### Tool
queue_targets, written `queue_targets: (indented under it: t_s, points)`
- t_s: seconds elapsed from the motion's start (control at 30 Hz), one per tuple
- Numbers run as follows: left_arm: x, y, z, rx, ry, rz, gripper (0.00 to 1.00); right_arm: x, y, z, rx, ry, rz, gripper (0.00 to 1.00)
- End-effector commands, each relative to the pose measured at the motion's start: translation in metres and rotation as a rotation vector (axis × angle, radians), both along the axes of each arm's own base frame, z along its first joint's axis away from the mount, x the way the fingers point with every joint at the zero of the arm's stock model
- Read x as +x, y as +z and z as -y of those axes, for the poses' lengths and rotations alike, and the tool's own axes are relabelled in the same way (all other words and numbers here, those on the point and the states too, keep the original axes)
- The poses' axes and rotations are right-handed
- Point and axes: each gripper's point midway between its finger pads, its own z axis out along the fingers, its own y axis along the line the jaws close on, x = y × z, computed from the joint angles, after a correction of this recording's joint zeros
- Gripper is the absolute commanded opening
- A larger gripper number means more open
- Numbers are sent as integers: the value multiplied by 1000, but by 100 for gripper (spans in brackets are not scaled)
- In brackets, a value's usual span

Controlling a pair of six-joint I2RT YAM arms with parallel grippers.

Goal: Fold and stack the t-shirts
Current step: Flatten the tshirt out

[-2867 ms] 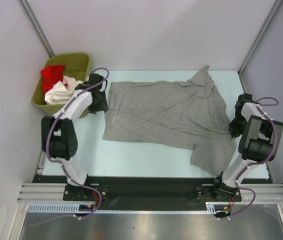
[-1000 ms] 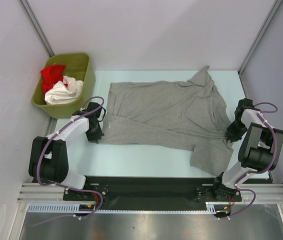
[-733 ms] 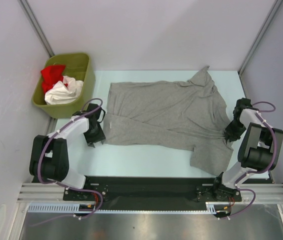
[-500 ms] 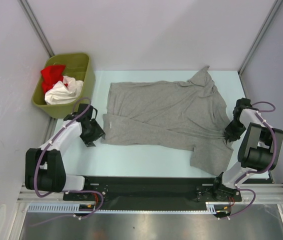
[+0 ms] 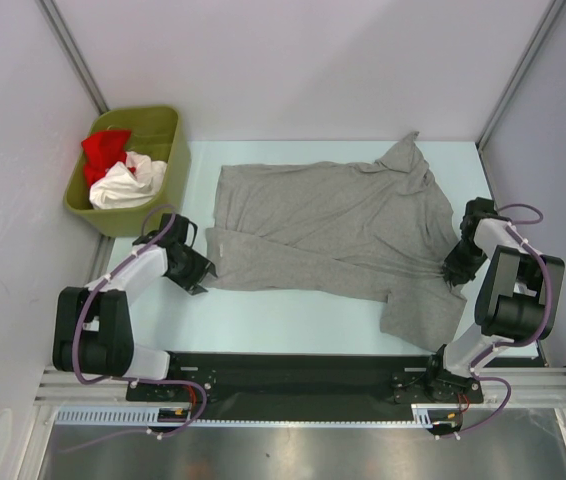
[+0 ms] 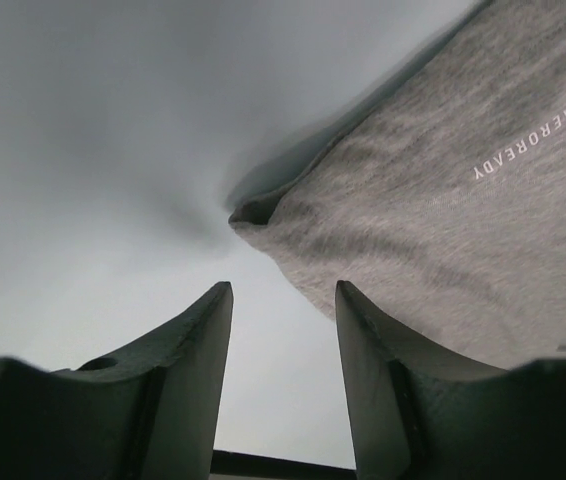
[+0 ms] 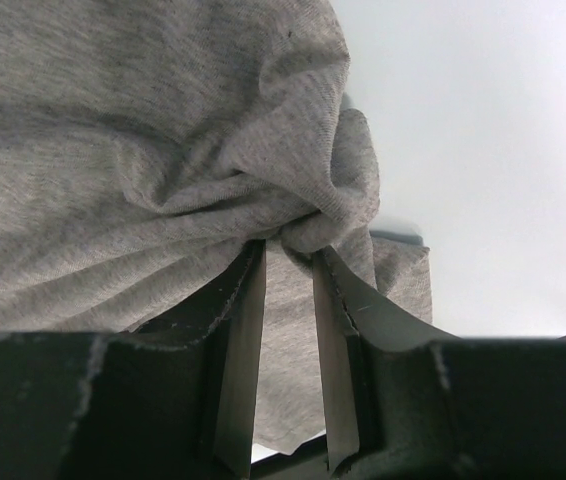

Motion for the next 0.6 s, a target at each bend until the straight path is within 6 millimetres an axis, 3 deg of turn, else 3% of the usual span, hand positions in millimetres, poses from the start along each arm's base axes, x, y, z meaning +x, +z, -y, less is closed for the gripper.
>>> queue_targets:
  t_s: [0.0, 0.3, 0.57]
  points:
    - [1, -7, -6, 17, 72, -10, 50, 2, 9, 0, -3, 2, 34, 31]
    - [0, -17, -23, 89, 97, -37, 46, 0, 9, 1, -3, -1, 34, 31]
    - [2, -25, -24, 98, 81, -58, 46, 0, 10, 4, -10, -10, 41, 31]
